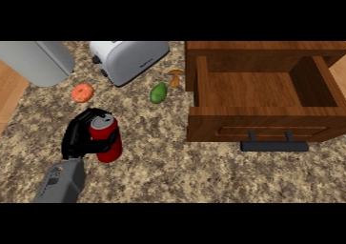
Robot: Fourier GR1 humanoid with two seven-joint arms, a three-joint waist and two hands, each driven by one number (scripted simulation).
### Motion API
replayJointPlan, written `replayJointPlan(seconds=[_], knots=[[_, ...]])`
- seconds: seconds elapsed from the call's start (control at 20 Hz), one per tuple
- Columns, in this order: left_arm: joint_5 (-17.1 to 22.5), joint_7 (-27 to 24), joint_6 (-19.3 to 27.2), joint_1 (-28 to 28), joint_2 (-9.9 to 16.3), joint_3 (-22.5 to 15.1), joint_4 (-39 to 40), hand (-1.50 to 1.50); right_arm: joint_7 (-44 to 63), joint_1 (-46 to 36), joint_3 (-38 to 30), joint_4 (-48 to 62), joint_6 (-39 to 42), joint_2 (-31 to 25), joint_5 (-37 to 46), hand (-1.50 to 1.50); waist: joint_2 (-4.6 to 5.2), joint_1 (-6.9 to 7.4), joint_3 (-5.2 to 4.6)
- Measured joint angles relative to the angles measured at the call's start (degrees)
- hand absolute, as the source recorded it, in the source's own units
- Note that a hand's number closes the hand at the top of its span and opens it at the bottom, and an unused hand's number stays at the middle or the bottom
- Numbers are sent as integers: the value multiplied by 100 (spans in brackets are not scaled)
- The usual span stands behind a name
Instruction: Pick up the can, place it into the drawer and close the drawer
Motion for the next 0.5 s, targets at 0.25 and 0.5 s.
replayJointPlan(seconds=[0.25,0.5], knots=[[84,271,332,16,-133,-143,-550,150,108,-15,-80,-118,11,5,-109,-150,5,-32,-2],[45,1033,611,-30,-248,-603,-1475,150,35,-28,-74,-56,49,21,-65,-150,2,-32,-1]])
